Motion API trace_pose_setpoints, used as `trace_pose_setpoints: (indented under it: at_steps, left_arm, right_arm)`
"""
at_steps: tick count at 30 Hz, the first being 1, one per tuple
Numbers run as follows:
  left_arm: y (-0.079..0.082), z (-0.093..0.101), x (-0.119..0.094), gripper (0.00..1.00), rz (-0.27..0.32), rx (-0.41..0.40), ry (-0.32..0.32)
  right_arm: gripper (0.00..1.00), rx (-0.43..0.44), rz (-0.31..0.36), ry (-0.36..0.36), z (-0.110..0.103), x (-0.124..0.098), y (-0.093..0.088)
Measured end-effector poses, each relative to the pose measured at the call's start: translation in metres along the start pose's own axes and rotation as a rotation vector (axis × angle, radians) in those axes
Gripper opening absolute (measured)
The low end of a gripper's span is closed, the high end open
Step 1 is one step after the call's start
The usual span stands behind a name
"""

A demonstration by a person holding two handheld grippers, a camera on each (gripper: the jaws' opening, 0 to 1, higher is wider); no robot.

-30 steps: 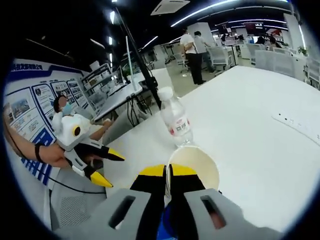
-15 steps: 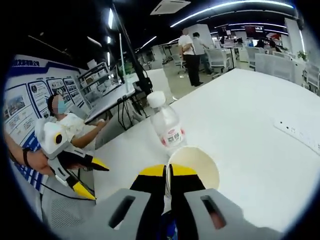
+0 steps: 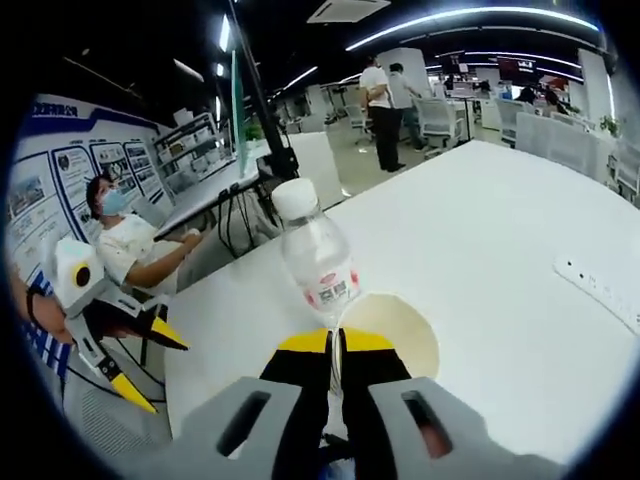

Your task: Arrange the tabletop items into an orderly group along one side of the table until the central work area is clear of visible clutter.

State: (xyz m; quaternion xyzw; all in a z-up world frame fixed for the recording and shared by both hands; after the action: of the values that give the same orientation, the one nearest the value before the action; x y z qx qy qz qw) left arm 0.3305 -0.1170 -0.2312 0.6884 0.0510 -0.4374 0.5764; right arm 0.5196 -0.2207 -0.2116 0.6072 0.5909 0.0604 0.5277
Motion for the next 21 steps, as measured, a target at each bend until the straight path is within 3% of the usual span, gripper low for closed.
trace_pose_setpoints:
  at_steps: [9,15,21]
  left_arm:
    - [-0.002,-0.001,-0.003,0.54,-0.005,-0.005,0.002]
    - [-0.005,-0.001,-0.005,0.54,-0.011,-0.014,0.009]
    - [-0.006,0.003,-0.003,0.54,-0.015,-0.017,0.003]
  right_arm:
    - [0.0,-0.083,-0.031,-0.017,0.008,0.016,0.004]
    - [0.0,-0.114,-0.025,-0.034,0.007,0.017,0.005]
    - [0.0,-0.199,-0.034,-0.067,0.009,0.019,0.002]
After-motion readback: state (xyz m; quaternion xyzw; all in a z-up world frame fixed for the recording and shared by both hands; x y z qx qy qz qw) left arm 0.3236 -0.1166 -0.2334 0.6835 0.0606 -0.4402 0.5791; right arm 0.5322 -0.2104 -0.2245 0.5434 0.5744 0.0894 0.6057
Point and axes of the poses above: the point that each gripper's makers call its tool centre point, and the gripper's own axes: x roughly forward along the fingers, z roughly to its right, y roughly out of its top, the point moved 5 cm from there along -x, roughly backward along the fingers, and after that the axes turned 15 degrees about x, right-handed, at the moved point
